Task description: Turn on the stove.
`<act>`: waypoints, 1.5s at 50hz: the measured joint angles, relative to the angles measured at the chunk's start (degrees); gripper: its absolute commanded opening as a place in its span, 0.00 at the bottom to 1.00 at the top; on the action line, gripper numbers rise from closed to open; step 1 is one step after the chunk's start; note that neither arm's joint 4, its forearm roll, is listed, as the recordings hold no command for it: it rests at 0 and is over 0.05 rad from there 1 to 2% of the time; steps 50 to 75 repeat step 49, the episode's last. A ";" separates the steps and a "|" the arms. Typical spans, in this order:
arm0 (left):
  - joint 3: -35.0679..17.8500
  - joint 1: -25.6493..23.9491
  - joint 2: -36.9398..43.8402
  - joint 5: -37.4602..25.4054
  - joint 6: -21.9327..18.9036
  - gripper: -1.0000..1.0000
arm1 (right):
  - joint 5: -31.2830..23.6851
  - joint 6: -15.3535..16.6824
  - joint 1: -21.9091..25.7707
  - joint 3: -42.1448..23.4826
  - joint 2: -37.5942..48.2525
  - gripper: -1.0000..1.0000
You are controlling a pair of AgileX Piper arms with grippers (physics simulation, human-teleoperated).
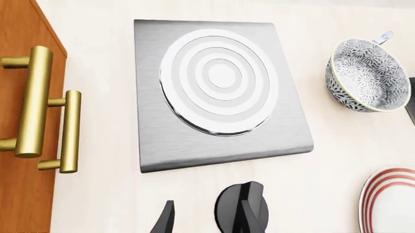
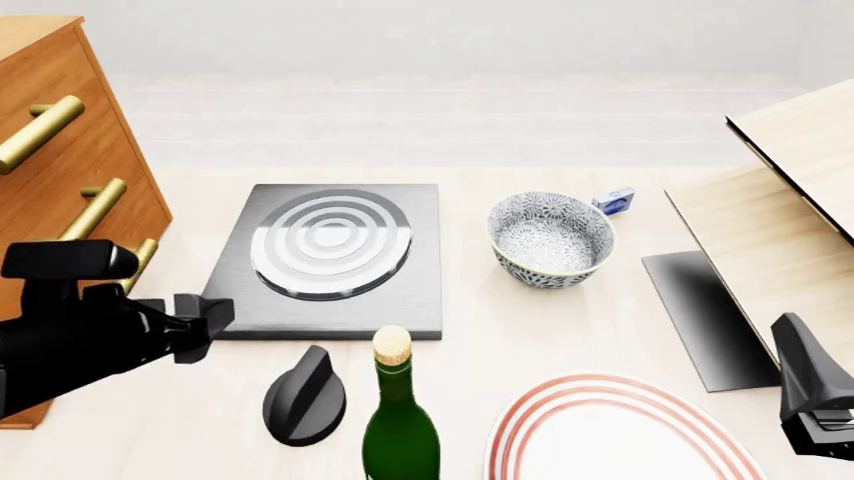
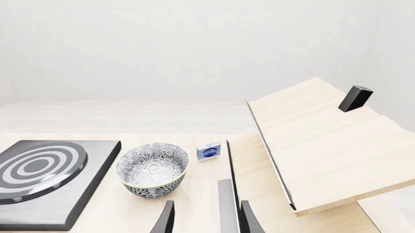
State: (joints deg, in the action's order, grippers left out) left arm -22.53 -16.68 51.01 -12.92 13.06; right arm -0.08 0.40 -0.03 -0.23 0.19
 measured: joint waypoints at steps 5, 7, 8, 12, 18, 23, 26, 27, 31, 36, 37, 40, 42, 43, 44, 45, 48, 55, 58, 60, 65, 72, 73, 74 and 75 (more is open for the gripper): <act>-0.21 -0.03 -1.41 -0.79 -0.05 1.00 | 0.00 0.00 0.00 0.00 0.00 1.00; -0.30 -0.06 -1.90 -1.04 -0.04 1.00 | 0.00 0.00 0.00 0.00 0.00 1.00; -0.35 -0.07 -2.16 -1.15 -0.05 1.00 | 0.00 0.00 0.00 0.00 0.00 1.00; -0.67 -0.31 -3.26 -1.66 0.25 1.00 | 0.00 0.00 0.00 0.00 0.00 1.00; -1.50 -1.25 -5.57 -2.78 1.17 1.00 | 0.00 0.00 0.00 0.00 0.00 1.00; -1.86 -2.13 -7.47 -3.17 1.78 1.00 | 0.00 0.00 0.00 0.00 0.00 1.00; -1.99 -2.59 -8.45 -3.25 1.97 1.00 | 0.00 0.00 0.00 0.00 0.00 1.00; -2.03 -2.74 -8.76 -3.25 2.00 1.00 | 0.00 0.00 0.00 0.00 0.00 1.00; -2.11 -3.21 -9.80 -3.07 2.07 1.00 | 0.00 0.00 0.00 0.00 0.00 1.00; -2.06 -3.60 -10.84 -2.60 2.01 1.00 | 0.00 -0.01 0.00 0.00 0.00 1.00; -1.98 -3.64 -11.05 -2.43 1.95 1.00 | 0.00 0.00 0.00 0.00 0.00 1.00; -1.63 -3.73 -11.71 -1.86 1.71 1.00 | 0.00 0.00 0.00 0.00 0.00 1.00; -1.29 -3.76 -12.21 -1.40 1.47 1.00 | 0.00 0.00 0.00 0.00 0.00 1.00; -1.09 -3.76 -12.46 -1.15 1.33 1.00 | 0.00 0.00 0.00 0.00 0.00 1.00; -0.88 -3.75 -12.69 -0.88 1.18 1.00 | 0.00 0.00 0.00 0.00 0.00 1.00; -0.65 -3.76 -12.98 -0.61 0.98 1.00 | 0.00 0.00 0.00 0.00 0.00 1.00; -0.01 -3.74 -13.79 0.17 0.34 1.00 | 0.00 0.00 0.00 0.00 0.00 1.00; 0.22 -3.73 -14.06 0.45 0.08 1.00 | 0.00 0.00 0.00 0.00 0.00 1.00; 0.22 -3.73 -14.06 0.45 0.08 1.00 | 0.00 0.00 0.00 0.00 0.00 1.00; 0.22 -3.73 -14.06 0.45 0.08 1.00 | 0.00 0.00 0.00 0.00 0.00 1.00; 0.22 -3.73 -14.06 0.45 0.08 1.00 | 0.00 0.00 0.00 0.00 0.00 1.00; 0.22 -3.73 -14.06 0.45 0.08 1.00 | 0.00 0.00 0.00 0.00 0.00 1.00; 0.22 -3.73 -14.06 0.45 0.08 1.00 | 0.00 0.00 0.00 0.00 0.00 1.00; 0.22 -3.73 -14.06 0.45 0.08 1.00 | 0.00 0.00 0.00 0.00 0.00 1.00; 0.22 -3.73 -14.06 0.45 0.08 1.00 | 0.00 0.00 0.00 0.00 0.00 1.00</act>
